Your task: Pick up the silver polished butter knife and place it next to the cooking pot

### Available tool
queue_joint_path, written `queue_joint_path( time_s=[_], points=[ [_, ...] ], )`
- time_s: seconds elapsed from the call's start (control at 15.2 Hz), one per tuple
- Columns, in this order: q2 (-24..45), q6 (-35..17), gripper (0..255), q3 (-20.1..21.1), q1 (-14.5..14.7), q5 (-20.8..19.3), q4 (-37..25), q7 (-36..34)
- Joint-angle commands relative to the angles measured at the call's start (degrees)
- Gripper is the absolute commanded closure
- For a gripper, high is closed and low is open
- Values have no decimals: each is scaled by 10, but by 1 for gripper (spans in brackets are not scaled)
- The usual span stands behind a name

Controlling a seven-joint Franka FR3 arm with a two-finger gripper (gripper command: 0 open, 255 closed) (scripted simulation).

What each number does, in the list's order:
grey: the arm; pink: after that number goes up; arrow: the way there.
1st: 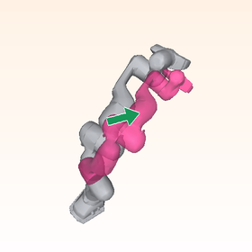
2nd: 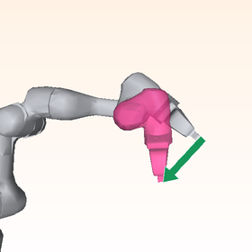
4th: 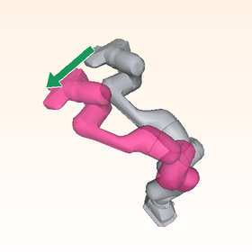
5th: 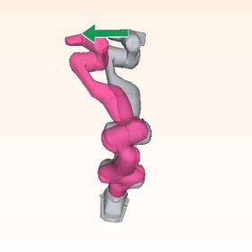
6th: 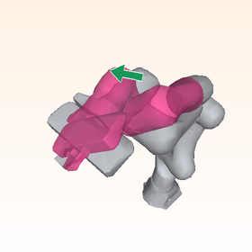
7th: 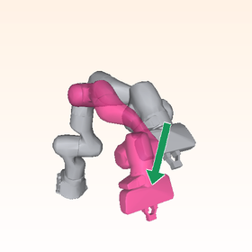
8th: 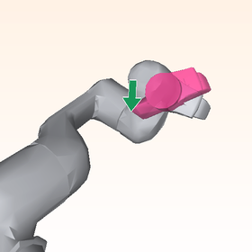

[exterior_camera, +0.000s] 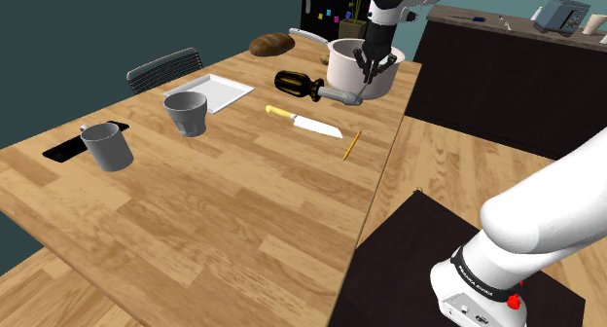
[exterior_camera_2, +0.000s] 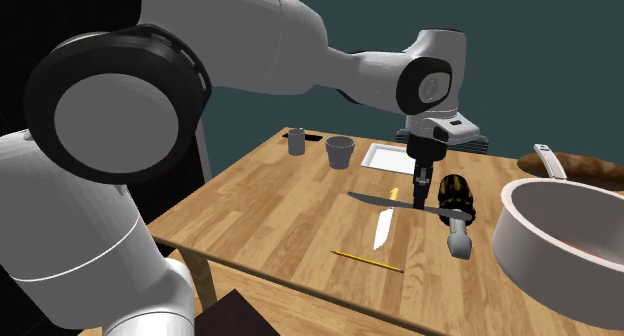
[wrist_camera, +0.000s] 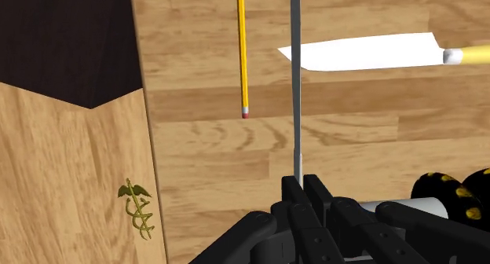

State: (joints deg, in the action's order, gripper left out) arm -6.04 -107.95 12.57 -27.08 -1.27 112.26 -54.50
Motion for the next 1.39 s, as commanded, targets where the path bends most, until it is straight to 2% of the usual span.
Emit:
queue_joint_path(
  time_s=[0.0,1.32],
  points=[
    [2,-14,255,0,0,-1,12,-1],
    [46,-166,255,3,1,-14,121,-15]
  ],
)
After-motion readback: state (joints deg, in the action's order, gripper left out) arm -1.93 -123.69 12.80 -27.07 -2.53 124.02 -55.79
